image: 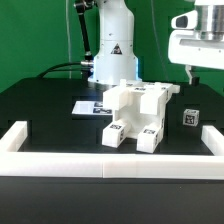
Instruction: Assemble chair
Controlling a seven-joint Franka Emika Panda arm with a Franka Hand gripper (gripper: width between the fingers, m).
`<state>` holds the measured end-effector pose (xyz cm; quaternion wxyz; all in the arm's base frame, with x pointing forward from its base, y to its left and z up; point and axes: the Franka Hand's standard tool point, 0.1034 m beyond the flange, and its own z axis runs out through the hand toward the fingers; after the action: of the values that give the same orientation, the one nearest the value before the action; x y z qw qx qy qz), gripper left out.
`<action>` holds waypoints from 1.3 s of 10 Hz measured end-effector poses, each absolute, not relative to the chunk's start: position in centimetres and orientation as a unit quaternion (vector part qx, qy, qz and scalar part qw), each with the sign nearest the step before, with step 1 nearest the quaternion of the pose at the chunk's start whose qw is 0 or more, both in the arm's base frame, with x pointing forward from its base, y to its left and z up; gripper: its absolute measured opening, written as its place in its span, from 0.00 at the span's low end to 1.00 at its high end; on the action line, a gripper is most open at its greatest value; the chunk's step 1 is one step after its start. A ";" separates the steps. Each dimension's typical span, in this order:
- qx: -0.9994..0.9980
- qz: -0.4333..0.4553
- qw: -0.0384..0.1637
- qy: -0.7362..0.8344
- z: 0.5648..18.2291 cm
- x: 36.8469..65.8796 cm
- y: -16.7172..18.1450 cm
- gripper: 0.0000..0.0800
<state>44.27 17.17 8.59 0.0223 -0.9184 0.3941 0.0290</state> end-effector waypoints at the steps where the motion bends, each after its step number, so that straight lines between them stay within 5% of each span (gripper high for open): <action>1: -0.919 0.029 0.021 0.394 8.4 44.4 16.8 0.81; 13: -0.931 0.027 0.016 0.364 8.0 45.2 14.0 0.81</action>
Offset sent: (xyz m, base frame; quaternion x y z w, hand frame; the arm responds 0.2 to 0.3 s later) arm -0.0104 0.0078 -0.0087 -0.0102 0.0048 0.0256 0.9996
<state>45.17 13.99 8.01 0.0160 -0.9309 0.3640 0.0269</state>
